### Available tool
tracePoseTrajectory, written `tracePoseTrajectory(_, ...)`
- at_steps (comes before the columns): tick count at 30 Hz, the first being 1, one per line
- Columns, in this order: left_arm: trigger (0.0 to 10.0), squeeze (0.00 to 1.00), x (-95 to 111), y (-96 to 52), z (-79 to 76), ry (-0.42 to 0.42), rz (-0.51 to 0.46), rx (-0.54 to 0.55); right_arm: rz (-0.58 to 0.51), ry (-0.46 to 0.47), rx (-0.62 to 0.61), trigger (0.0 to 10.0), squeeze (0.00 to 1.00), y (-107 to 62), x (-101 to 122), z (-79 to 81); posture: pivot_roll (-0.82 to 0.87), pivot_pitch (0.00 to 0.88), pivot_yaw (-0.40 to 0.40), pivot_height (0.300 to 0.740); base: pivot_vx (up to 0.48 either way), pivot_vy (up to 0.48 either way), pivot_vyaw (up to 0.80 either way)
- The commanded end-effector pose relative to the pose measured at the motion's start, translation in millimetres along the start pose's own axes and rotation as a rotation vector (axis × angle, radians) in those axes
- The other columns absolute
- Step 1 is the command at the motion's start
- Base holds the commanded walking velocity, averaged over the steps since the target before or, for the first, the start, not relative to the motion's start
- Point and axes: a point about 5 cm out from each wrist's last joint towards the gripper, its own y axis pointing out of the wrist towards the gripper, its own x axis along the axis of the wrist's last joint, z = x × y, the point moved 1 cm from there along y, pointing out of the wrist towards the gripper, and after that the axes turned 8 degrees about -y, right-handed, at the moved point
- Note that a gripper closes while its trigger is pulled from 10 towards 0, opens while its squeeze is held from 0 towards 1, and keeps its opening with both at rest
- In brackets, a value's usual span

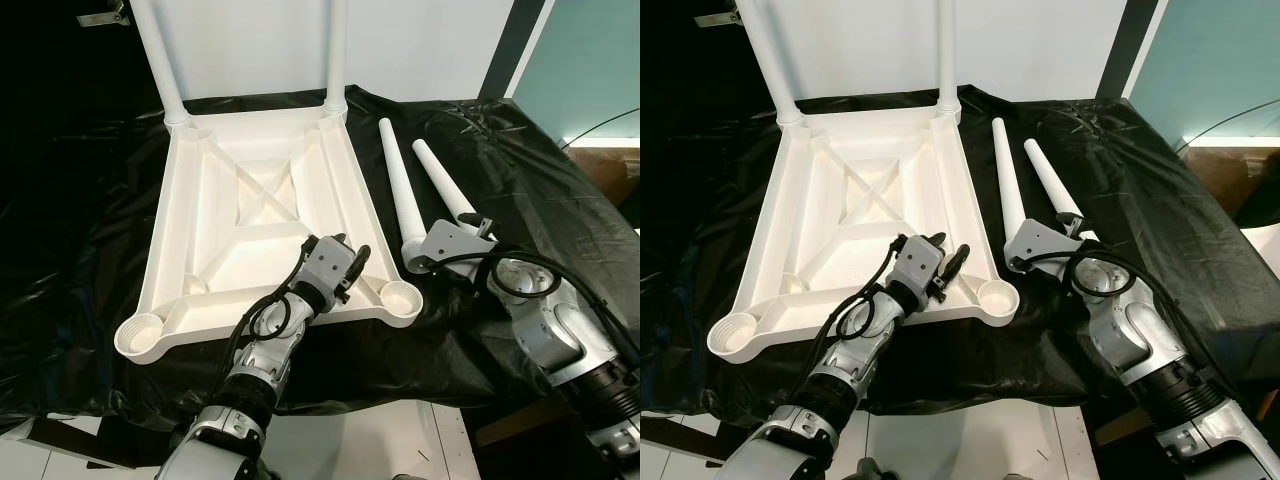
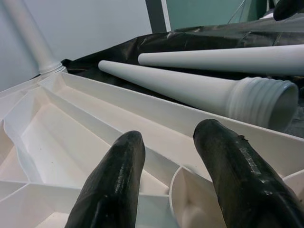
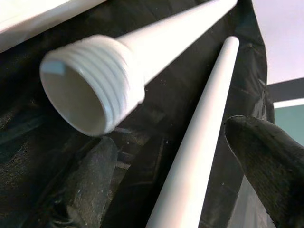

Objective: Building children table

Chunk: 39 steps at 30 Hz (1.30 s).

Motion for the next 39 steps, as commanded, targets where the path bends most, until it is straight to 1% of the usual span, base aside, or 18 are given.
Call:
tracePoseTrajectory(1,10.0,0.00,-7.7,-2.4,2.7,-0.007,0.018,0.093,0.024,0.039,0.011,10.0,0.00,-3.0,-7.1,1.8,-0.12,0.027,-0.039,0.740,0.000,0.000,0.00)
tracePoseTrajectory(2,10.0,0.00,-7.7,-2.5,3.0,-0.006,0.018,0.091,0.028,0.059,0.024,10.0,0.00,-6.1,-9.9,6.9,-0.12,0.028,-0.036,0.740,0.000,0.000,0.00)
tracePoseTrajectory(4,10.0,0.00,-7.7,-2.5,3.0,-0.006,0.018,0.091,0.028,0.062,0.027,10.0,0.00,-6.7,-10.2,8.1,-0.12,0.028,-0.036,0.740,0.000,0.000,0.00)
tracePoseTrajectory(6,10.0,0.00,-8.2,-2.5,2.7,-0.006,0.021,0.087,0.029,0.074,0.036,10.0,0.00,-9.3,-9.0,14.0,-0.13,0.028,-0.029,0.740,0.000,0.000,0.00)
tracePoseTrajectory(8,10.0,0.00,-8.6,-1.7,0.8,-0.004,0.024,0.073,0.008,0.107,0.048,10.0,0.00,-12.5,-1.9,19.0,-0.14,0.029,-0.023,0.740,0.000,0.000,0.00)
tracePoseTrajectory(13,10.0,0.00,-7.6,0.7,-1.4,-0.004,0.023,0.059,-0.005,0.117,0.045,10.0,0.00,-11.8,4.8,20.2,-0.16,0.030,-0.015,0.740,0.000,0.000,0.00)
tracePoseTrajectory(20,10.0,0.00,-6.3,3.4,-4.0,-0.001,0.019,0.047,-0.007,0.102,0.028,10.0,0.00,-2.5,6.5,15.7,-0.16,0.029,-0.019,0.740,0.000,0.000,0.00)
tracePoseTrajectory(22,10.0,0.00,-6.9,3.1,-3.9,-0.001,0.021,0.048,-0.002,0.084,0.022,10.0,0.00,1.5,5.1,13.7,-0.15,0.028,-0.023,0.740,0.000,0.000,0.00)
tracePoseTrajectory(25,10.0,0.00,-7.4,2.7,-3.3,-0.001,0.021,0.051,0.003,0.086,0.020,10.0,0.00,3.2,4.2,13.1,-0.15,0.027,-0.025,0.740,0.000,0.000,0.00)
tracePoseTrajectory(27,10.0,0.00,-8.4,1.4,-2.2,-0.001,0.023,0.059,0.011,0.084,0.011,10.0,0.00,9.0,2.0,13.8,-0.14,0.025,-0.031,0.740,0.000,0.000,0.00)
tracePoseTrajectory(28,10.0,0.00,-8.4,1.4,-2.2,-0.001,0.023,0.059,0.011,0.084,0.011,10.0,0.00,9.0,2.0,13.8,-0.14,0.025,-0.031,0.740,0.000,0.000,0.00)
tracePoseTrajectory(30,10.0,0.00,-9.4,0.4,-1.4,-0.001,0.024,0.066,0.016,0.097,0.004,10.0,0.00,17.3,0.1,17.3,-0.13,0.024,-0.034,0.740,0.000,0.000,0.00)
tracePoseTrajectory(31,10.0,0.00,-9.7,0.1,-1.1,-0.001,0.025,0.068,0.020,0.093,0.008,10.0,0.00,21.3,-1.4,21.7,-0.13,0.023,-0.035,0.740,0.000,0.000,0.00)
tracePoseTrajectory(32,10.0,0.00,-9.7,0.1,-1.1,-0.001,0.025,0.068,0.020,0.093,0.008,10.0,0.00,21.3,-1.4,21.7,-0.13,0.023,-0.035,0.740,0.000,0.000,0.00)
tracePoseTrajectory(34,10.0,0.00,-10.1,-0.5,-0.3,0.000,0.025,0.071,0.011,0.073,0.005,10.0,0.00,27.1,-2.6,30.0,-0.12,0.024,-0.034,0.740,0.000,0.000,0.00)
tracePoseTrajectory(39,10.0,0.00,-10.4,-1.3,0.8,0.002,0.024,0.073,-0.025,0.043,-0.042,10.0,0.00,30.7,0.3,35.8,-0.12,0.025,-0.032,0.740,0.000,0.000,0.00)
